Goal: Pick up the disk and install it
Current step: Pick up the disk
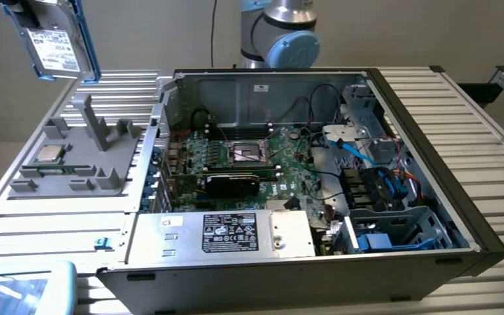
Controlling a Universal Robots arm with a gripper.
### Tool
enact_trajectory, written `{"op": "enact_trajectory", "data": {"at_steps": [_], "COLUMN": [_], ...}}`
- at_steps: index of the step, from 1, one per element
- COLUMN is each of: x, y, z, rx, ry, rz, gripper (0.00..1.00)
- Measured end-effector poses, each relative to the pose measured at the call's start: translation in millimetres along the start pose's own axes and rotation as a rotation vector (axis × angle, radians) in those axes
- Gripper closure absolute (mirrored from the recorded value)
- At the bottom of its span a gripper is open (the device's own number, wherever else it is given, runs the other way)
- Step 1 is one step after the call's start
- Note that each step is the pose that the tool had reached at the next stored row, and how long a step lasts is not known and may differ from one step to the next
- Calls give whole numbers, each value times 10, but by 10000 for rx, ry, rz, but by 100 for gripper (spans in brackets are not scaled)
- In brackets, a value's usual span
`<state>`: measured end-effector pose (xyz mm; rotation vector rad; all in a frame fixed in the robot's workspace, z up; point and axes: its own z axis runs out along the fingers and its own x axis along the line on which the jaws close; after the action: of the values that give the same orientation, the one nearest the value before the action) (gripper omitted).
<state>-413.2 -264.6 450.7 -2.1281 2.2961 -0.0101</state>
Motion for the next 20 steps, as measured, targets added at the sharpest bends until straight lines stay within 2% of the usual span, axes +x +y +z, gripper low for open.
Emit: {"op": "enact_trajectory", "data": {"at_steps": [10,17,20], "x": [248,394,452], "y": [-170,-377,-478], "z": [-197,-431,-498], "rx": [-1,1,-1], "ry": [1,0,0], "rz": [1,1,-1], "gripper": [63,63,63]}}
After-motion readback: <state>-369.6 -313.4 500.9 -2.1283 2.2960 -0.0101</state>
